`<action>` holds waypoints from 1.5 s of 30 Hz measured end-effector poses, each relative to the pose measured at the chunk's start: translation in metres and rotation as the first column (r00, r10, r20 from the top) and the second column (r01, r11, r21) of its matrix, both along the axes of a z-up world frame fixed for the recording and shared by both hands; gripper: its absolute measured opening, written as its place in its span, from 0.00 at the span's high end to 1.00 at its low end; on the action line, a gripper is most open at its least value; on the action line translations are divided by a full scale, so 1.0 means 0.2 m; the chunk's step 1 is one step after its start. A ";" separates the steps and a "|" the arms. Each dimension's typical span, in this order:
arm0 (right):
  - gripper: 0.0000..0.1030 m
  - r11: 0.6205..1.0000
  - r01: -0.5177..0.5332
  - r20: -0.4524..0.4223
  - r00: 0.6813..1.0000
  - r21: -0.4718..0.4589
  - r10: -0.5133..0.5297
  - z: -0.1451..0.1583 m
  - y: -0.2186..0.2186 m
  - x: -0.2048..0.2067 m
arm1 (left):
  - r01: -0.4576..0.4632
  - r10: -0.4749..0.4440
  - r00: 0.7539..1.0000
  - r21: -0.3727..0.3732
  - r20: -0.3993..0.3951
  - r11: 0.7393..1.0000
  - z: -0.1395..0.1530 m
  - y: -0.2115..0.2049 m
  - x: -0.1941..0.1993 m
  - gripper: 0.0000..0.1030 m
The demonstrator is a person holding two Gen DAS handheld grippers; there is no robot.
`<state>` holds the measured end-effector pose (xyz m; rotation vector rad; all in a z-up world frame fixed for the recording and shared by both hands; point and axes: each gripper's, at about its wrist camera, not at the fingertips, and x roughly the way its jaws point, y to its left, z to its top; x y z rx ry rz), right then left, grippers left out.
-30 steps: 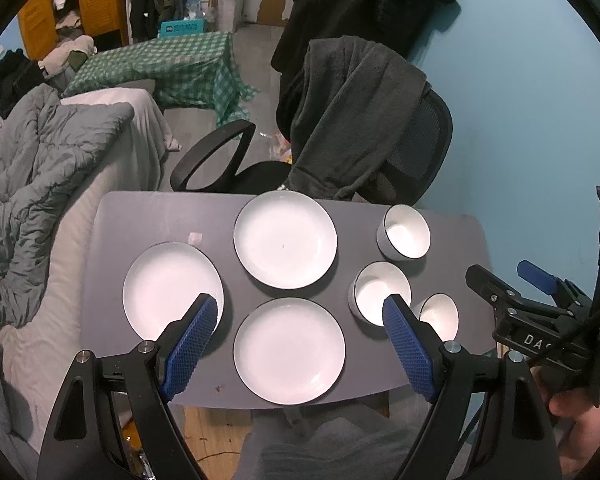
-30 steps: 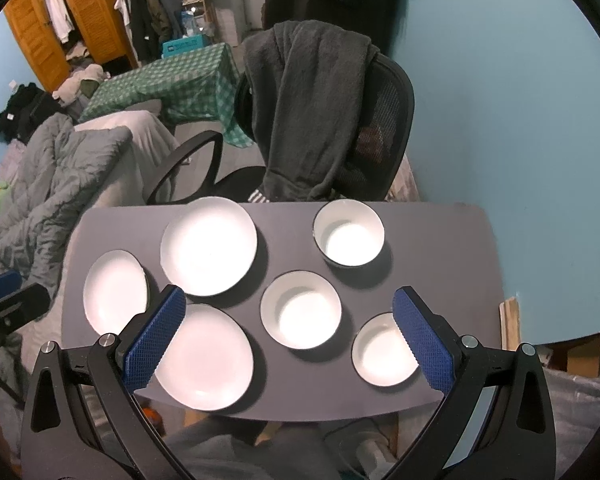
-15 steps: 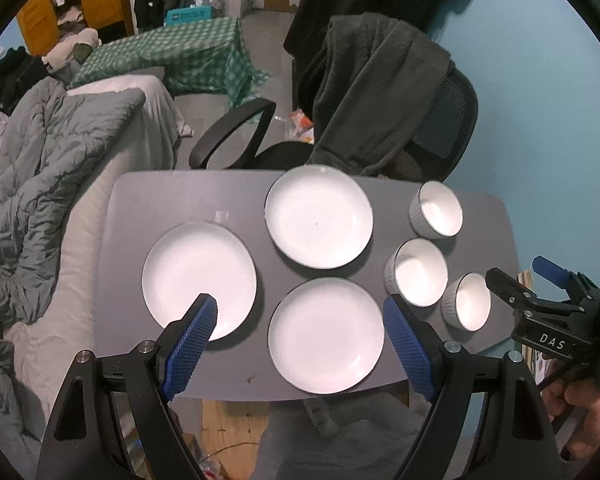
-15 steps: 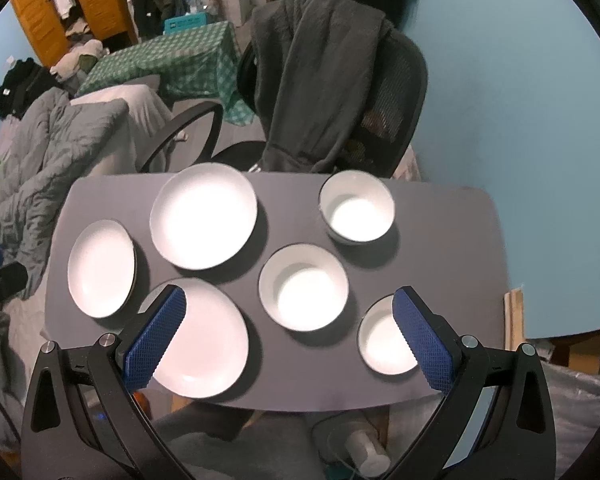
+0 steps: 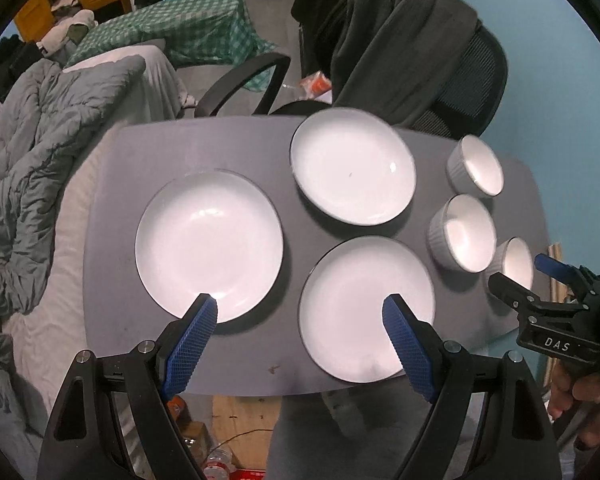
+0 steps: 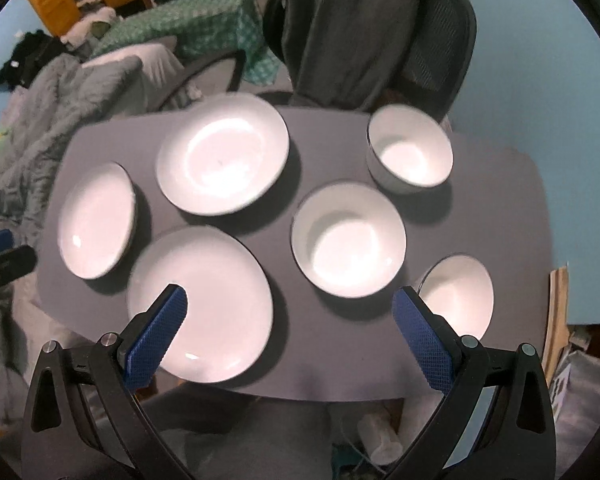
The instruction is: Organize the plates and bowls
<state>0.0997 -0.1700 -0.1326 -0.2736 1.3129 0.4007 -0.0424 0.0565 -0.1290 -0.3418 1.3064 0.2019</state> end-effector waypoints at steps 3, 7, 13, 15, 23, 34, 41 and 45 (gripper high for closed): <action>0.01 1.000 0.003 -0.033 0.999 -0.017 -0.004 -0.12 0.00 -0.01 | 0.001 -0.001 1.000 -0.012 -0.014 1.000 -0.09 0.01 -0.01 0.17; 0.01 1.000 0.027 -0.093 0.995 0.004 -0.026 -0.24 -0.02 -0.02 | 0.004 -0.004 1.000 -0.006 -0.018 1.000 -0.20 0.00 -0.03 0.17; 0.01 0.999 0.043 -0.128 0.991 0.024 -0.040 -0.37 -0.06 -0.03 | 0.035 -0.036 0.997 -0.020 -0.066 0.999 -0.36 -0.03 -0.02 0.17; 0.01 0.999 0.046 -0.144 0.989 0.026 -0.042 -0.42 -0.07 -0.02 | 0.044 -0.046 0.997 -0.034 -0.063 0.998 -0.40 -0.05 -0.02 0.17; 0.07 0.996 0.085 -0.197 0.977 0.027 -0.078 -0.49 -0.13 -0.02 | 0.038 -0.043 0.994 -0.055 -0.096 0.998 -0.50 -0.08 0.00 0.17; 0.35 0.998 0.000 -0.222 0.975 0.062 0.014 -0.47 -0.13 -0.01 | 0.057 -0.071 0.984 -0.089 -0.164 0.994 -0.63 -0.12 0.06 0.23; 0.69 0.995 -0.016 -0.277 0.960 0.099 0.043 -0.47 -0.18 0.01 | 0.060 -0.078 0.979 -0.101 -0.188 0.993 -0.67 -0.13 0.11 0.37; 0.73 0.993 -0.003 -0.289 0.957 0.114 0.037 -0.45 -0.25 0.03 | 0.050 -0.073 0.977 -0.122 -0.200 0.991 -0.67 -0.12 0.12 0.45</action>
